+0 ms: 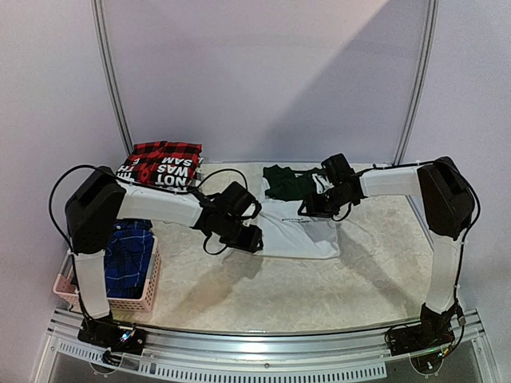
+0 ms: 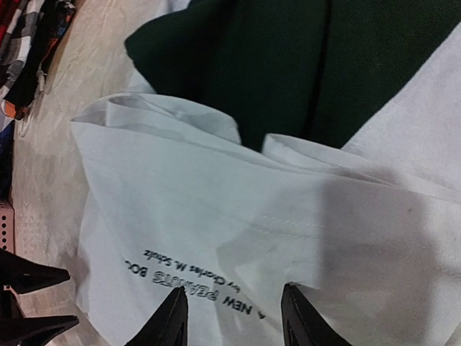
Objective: Fold and stack the mixed laundry pile
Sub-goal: Smooth out the 2/3-rectangle-folded T-shirt at the center of the board.
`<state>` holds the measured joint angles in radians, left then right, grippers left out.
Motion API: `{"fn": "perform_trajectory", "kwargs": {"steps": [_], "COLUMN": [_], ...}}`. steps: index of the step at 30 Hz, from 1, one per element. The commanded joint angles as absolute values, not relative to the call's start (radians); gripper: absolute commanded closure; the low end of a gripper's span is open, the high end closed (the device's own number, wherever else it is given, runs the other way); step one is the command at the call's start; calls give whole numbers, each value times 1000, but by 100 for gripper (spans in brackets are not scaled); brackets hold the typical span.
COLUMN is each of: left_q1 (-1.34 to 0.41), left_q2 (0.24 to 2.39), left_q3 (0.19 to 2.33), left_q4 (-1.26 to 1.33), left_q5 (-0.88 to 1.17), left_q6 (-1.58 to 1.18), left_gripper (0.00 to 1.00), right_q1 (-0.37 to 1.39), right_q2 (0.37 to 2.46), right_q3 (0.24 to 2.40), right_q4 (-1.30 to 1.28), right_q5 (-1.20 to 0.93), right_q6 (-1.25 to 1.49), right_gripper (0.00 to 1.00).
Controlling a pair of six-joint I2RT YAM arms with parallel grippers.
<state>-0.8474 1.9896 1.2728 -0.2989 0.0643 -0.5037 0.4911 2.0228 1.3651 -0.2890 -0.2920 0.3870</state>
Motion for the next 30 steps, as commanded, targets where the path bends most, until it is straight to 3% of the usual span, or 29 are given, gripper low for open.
{"fn": "perform_trajectory", "kwargs": {"steps": [1, 5, 11, 15, 23, 30], "left_q1": [-867, -888, -915, -926, -948, -972], "left_q2": [2014, 2028, 2037, 2018, 1950, 1926], "left_q3": [1265, 1261, 1227, 1190, 1104, 1075], "left_q4": [-245, -245, -240, -240, -242, -226], "left_q5": [104, 97, 66, 35, 3, 3], "left_q6": [-537, -551, -571, -582, -599, -609], "left_gripper": [55, 62, 81, 100, 100, 100], "right_q1": [465, 455, 440, 437, 437, 440], "right_q2": [2079, 2106, 2132, 2130, 2035, 1927], "right_q3": [1383, 1385, 1374, 1345, 1220, 1186], "right_q4": [-284, -286, -311, -319, -306, -278], "right_q5": [-336, -325, -252, -207, -125, -204], "right_q6": [374, 371, 384, 410, 489, 477], "right_gripper": [55, 55, 56, 57, 57, 53]}}
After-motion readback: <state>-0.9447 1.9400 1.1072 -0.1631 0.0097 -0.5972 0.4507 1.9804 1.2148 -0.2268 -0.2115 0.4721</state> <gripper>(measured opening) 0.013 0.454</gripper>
